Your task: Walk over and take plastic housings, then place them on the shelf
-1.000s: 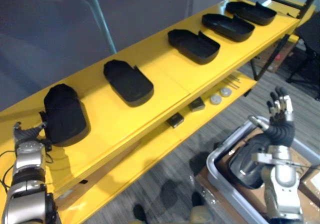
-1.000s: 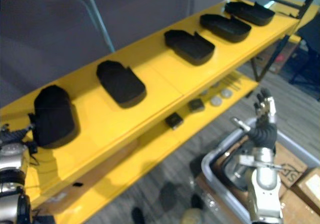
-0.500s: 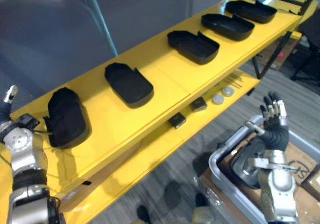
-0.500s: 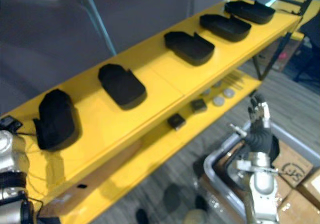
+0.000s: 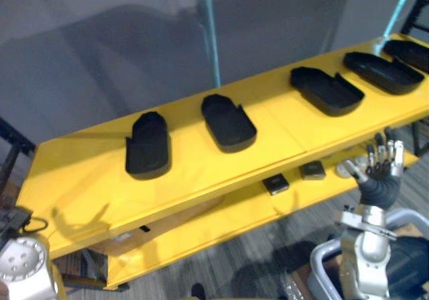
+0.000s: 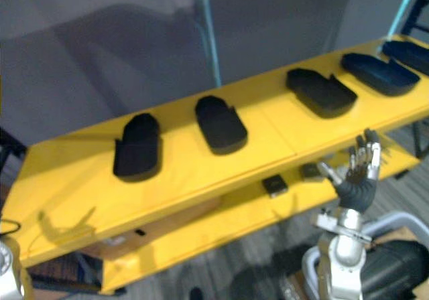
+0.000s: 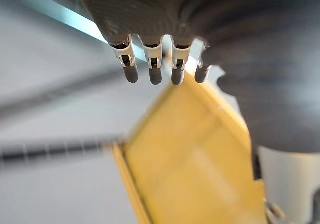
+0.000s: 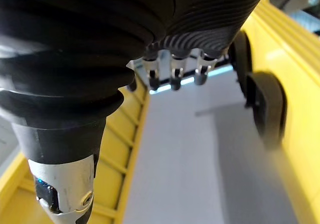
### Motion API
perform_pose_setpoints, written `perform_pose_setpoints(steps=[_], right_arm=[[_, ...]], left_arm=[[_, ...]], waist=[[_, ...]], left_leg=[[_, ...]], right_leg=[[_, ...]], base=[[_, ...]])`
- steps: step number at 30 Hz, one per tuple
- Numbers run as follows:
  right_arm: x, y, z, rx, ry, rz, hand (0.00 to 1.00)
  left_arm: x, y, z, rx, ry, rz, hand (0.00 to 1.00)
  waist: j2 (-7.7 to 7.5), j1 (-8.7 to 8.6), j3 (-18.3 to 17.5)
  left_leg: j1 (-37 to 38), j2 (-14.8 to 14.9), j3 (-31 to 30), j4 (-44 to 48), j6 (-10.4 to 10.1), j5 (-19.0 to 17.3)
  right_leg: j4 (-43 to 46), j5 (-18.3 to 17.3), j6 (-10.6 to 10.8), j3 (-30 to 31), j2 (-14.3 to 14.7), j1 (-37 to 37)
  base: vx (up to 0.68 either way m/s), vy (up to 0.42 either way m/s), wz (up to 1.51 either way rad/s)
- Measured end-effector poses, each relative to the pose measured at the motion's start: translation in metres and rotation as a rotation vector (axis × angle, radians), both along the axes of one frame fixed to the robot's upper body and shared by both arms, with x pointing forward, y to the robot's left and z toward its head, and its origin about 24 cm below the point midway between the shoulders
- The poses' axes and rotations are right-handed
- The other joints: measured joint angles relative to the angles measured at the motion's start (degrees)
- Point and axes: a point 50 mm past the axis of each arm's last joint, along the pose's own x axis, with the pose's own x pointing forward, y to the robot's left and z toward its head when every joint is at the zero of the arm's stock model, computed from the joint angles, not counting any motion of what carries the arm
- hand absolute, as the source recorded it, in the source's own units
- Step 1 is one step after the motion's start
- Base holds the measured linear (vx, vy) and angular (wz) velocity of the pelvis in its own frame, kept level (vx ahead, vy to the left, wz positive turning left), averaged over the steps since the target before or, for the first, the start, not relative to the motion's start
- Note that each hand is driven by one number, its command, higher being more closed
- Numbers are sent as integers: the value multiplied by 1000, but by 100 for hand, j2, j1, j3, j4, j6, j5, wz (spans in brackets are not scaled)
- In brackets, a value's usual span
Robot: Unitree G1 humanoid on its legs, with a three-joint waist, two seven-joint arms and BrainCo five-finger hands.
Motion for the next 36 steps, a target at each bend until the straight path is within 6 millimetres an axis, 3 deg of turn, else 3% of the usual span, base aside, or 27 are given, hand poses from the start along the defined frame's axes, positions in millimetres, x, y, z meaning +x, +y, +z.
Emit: perform_pose_setpoints(steps=[2, 7, 11, 16, 19, 24, 29, 34, 35, 36], right_arm=[[0, 1, -2, 21, 0, -19, 0], [0, 1, -12, 60, 42, -71, 0], [0, 0, -20, 80, 81, -106, 0], [1, -1, -28, 98, 115, -136, 0], [3, 1, -38, 106, 164, -132, 0], [5, 7, -60, 122, 276, -110, 0], [-5, 0, -92, 144, 432, -261, 0], [-30, -3, -129, 214, 591, -342, 0], [-45, 12, -169, 144, 811, -294, 0], [-45, 12, -169, 144, 811, -294, 0]], left_arm=[[-12, 7, -12, -59, 46, 77, 0], [-41, 25, -89, -381, 319, 256, 0], [-76, 16, -161, -690, 494, 309, 0], [-96, -8, -219, -939, 688, 227, 0], [-96, -21, -238, -1010, 767, 164, 0], [-77, -38, -254, -1075, 811, -2, 0], [-67, -54, -271, -1186, 838, -100, 0], [-65, -71, -284, -1278, 871, -154, 0], [-58, -95, -298, -1341, 975, -257, 0], [-58, -95, -298, -1341, 975, -257, 0]], waist=[[-85, 99, -49], [-258, 151, -146], [-384, 164, -145], [-476, 154, -147], [-532, 153, -107], [-581, 134, -64], [-577, 112, 89], [-593, 16, 228], [-709, -31, 321], [-709, -31, 321]], left_leg=[[-6, -1, -19, -1, -1, -1], [-80, -8, -170, -4, -11, 15], [-90, -4, -214, -4, -13, 15], [-156, -2, -294, -4, -25, 25], [-150, 0, -295, -4, -13, 10], [-150, -6, -270, -4, -14, -53], [-34, 14, -126, -3, -44, -106], [81, 49, 22, -2, -98, -166], [329, 46, 105, -8, -115, -265], [329, 46, 105, -9, -115, -265]], right_leg=[[12, -55, 7, -18, 2, 12], [62, -115, -11, -181, 7, 16], [130, -172, -11, -251, 6, 16], [176, -220, -7, -305, 17, -9], [220, -258, -3, -305, 14, -13], [222, -282, 6, -290, 3, -24], [249, -284, 15, -143, 2, -19], [239, -300, 17, -16, 20, 28], [283, -424, 24, 7, 2, 206], [283, -424, 24, 7, 2, 205]], base=[[10, -9, 18], [11, -11, 15], [5, -8, 7], [0, -8, 9], [0, 0, 0], [7, -1, -1], [53, -11, -14], [59, -24, -12], [25, -8, -8], [0, 0, 0]])
